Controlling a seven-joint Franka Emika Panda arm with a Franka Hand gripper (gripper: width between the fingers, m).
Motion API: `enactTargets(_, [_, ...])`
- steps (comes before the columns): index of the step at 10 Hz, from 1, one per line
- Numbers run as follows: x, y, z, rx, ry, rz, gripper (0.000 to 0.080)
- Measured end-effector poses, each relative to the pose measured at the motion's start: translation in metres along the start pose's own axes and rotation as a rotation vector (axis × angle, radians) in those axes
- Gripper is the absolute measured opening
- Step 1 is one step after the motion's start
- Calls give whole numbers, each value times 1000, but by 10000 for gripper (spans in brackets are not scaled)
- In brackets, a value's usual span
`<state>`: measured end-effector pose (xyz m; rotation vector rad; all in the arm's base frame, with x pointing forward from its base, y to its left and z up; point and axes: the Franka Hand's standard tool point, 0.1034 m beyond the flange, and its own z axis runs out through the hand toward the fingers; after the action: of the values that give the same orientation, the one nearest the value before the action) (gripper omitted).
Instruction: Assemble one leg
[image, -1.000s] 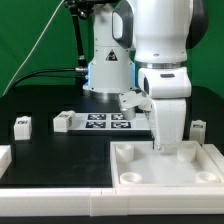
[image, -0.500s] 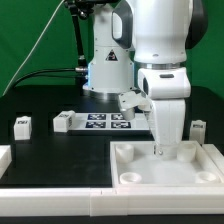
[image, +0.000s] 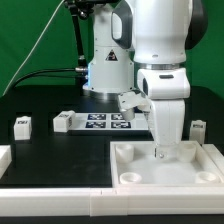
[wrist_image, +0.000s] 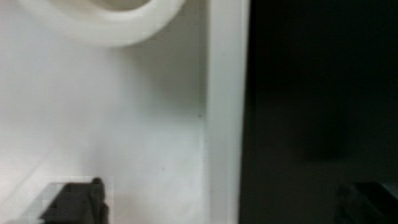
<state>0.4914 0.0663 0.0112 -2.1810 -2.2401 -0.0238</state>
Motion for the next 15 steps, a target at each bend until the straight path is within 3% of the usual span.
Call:
enactTargets(2, [1,0,-1,-2,0,12,649])
enactTargets(5, [23,-13,-39,-42,-6,149,649])
enactTargets(6, [29,-14,-46,-45,-10,167,649])
enactTargets(9, [28,-14,-44,-42,-9,204,649])
enactTargets(12, [30,-15,-44,-40,3,508,649])
enactTargets(15, [59,-32,-49,-35,12,981,649])
